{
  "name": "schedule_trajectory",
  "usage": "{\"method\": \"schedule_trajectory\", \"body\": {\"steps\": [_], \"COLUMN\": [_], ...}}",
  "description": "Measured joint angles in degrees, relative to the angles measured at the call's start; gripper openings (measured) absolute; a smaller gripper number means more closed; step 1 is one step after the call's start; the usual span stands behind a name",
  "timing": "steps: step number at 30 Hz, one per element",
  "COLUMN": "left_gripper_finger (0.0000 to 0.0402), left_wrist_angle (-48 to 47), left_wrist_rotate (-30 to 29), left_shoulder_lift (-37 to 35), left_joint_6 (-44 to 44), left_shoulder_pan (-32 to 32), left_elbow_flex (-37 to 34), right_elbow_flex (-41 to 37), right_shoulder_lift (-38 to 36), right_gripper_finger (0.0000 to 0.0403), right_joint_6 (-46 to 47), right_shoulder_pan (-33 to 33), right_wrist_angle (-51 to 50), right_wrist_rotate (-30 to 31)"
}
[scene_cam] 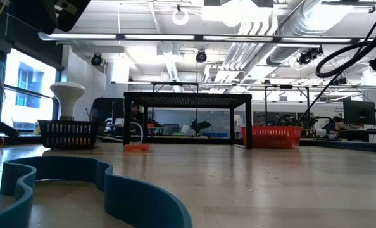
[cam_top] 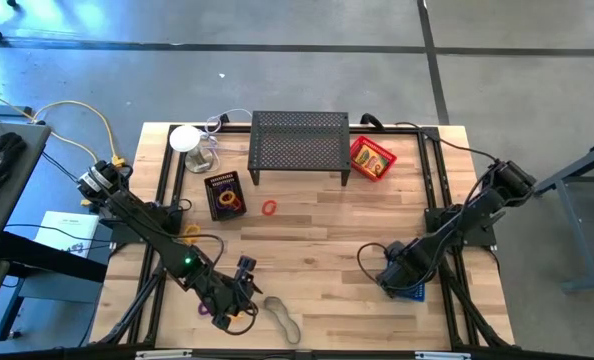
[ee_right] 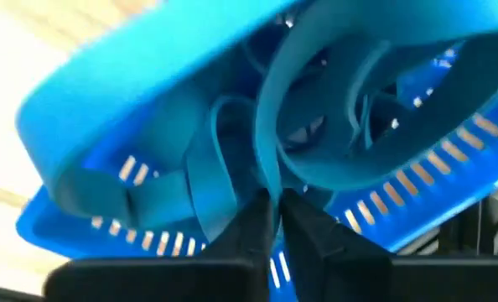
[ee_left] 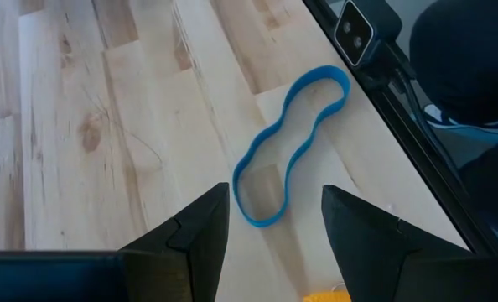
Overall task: Pick & Place Office Desk Supplies
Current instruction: Put the blue rubber band into the blue basket, then put the purple spring keychain into the black basket
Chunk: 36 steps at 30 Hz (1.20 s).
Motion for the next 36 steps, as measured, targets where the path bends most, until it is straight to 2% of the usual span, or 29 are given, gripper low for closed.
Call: {"method": "schedule_trajectory", "body": {"steps": [8,13,18,24,28,32,36], "left_gripper_finger": [0.0183,0.0183,0.0183,0.0183,0.0183,0.0183,0.0183], "left_wrist_angle": [0.02,0.07,0.08,0.02,-3.86,-10.65,-15.96], "left_wrist_rotate": [-0.04,-0.05,-0.07,-0.20,-0.17,4.48,9.70], "left_shoulder_lift": [0.00,0.00,0.00,0.00,-0.01,0.00,-0.02], "left_joint_6": [1.05,1.05,1.06,0.52,-3.26,-8.24,-10.50], "left_shoulder_pan": [0.00,0.00,0.00,0.00,-0.25,-2.13,-3.96], "left_elbow_flex": [-0.03,-0.03,-0.03,-0.03,-0.03,-0.03,-0.03], "right_elbow_flex": [0.09,2.07,6.06,15.06,20.72,22.96,22.86], "right_shoulder_lift": [-0.02,-0.58,-0.53,-0.55,-0.55,-0.57,-0.27], "right_gripper_finger": [0.0128,0.0178,0.0213,0.0224,0.0221,0.0221,0.0221], "right_joint_6": [0.19,-0.77,-3.60,-4.06,-3.69,-4.99,-9.53], "right_shoulder_pan": [-0.02,0.02,-0.02,0.00,0.46,2.43,4.66], "right_wrist_angle": [-4.09,-6.43,-10.66,-22.98,-26.05,-23.20,-16.29], "right_wrist_rotate": [-4.05,-3.88,-5.36,-1.03,9.81,27.22,45.37]}}
